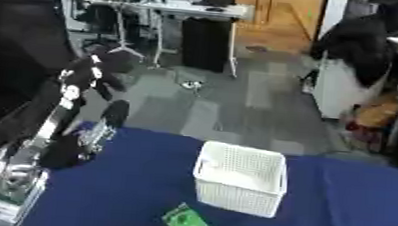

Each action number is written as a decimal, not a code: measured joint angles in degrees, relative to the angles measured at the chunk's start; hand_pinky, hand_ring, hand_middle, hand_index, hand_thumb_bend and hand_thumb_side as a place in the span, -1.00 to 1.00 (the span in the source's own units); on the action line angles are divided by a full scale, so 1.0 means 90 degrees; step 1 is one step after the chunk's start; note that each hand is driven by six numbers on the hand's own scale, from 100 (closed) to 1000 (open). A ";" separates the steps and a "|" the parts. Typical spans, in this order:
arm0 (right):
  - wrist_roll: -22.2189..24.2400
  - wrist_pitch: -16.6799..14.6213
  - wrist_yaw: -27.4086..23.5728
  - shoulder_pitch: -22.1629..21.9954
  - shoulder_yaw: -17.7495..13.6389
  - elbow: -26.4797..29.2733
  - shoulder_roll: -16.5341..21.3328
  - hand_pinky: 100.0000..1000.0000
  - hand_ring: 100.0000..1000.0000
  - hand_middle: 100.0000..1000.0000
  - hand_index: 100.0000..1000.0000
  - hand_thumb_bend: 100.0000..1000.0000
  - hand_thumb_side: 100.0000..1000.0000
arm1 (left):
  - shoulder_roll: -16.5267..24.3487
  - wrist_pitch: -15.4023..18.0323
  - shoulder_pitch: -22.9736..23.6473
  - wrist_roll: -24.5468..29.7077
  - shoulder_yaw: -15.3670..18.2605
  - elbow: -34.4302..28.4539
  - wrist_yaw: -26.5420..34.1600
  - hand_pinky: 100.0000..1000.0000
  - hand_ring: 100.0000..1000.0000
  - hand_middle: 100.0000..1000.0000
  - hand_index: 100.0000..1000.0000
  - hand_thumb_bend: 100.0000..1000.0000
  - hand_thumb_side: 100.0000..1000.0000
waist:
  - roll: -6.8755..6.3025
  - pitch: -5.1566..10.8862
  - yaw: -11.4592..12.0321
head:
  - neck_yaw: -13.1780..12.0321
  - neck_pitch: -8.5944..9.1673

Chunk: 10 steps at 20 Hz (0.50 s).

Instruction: Pick up objects on the table and place them in the box.

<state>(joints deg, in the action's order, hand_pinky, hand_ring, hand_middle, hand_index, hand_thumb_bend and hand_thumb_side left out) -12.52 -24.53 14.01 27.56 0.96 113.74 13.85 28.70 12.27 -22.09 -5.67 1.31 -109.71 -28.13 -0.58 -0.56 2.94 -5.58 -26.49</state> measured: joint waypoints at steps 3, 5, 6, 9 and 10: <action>-0.0090 -0.0050 -0.0028 0.0001 0.0037 0.0000 -0.0001 -0.83 -0.68 -0.66 -0.26 -1.00 0.79 | 0.0000 0.0008 0.0017 0.0041 0.0001 0.0021 -0.0015 -0.20 0.14 0.54 0.62 -0.83 1.00 | -0.0003 0.0000 -0.0013 | 0.0000 -0.0085; -0.0116 -0.0069 -0.0043 0.0002 0.0045 0.0000 -0.0010 -0.83 -0.68 -0.66 -0.27 -1.00 0.74 | 0.0000 0.0005 0.0018 0.0060 0.0003 0.0034 -0.0020 -0.20 0.13 0.54 0.62 -0.83 1.00 | -0.0007 0.0000 -0.0020 | 0.0000 -0.0167; -0.0126 -0.0077 -0.0063 0.0003 0.0055 0.0000 -0.0022 -0.83 -0.68 -0.66 -0.27 -1.00 0.72 | 0.0000 0.0006 0.0019 0.0067 0.0005 0.0050 -0.0025 -0.20 0.13 0.54 0.62 -0.83 1.00 | -0.0013 0.0000 -0.0023 | 0.0000 -0.0220; -0.0144 -0.0092 -0.0098 0.0006 0.0077 0.0000 -0.0047 -0.83 -0.68 -0.66 -0.27 -1.00 0.73 | 0.0000 0.0011 0.0024 0.0105 0.0020 0.0082 -0.0050 -0.20 0.13 0.54 0.62 -0.83 1.00 | -0.0029 0.0000 -0.0040 | -0.0003 -0.0295; -0.0146 -0.0094 -0.0103 0.0006 0.0077 0.0000 -0.0047 -0.84 -0.68 -0.66 -0.27 -1.00 0.73 | 0.0000 0.0011 0.0025 0.0119 0.0029 0.0101 -0.0061 -0.20 0.13 0.54 0.62 -0.83 1.00 | -0.0033 0.0000 -0.0040 | -0.0004 -0.0295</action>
<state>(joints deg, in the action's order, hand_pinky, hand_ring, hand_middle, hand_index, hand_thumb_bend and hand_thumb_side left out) -13.83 -25.38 13.09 27.62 1.65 113.74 13.43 28.70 12.37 -21.86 -4.60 1.57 -108.80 -28.68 -0.88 -0.56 2.58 -5.62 -29.14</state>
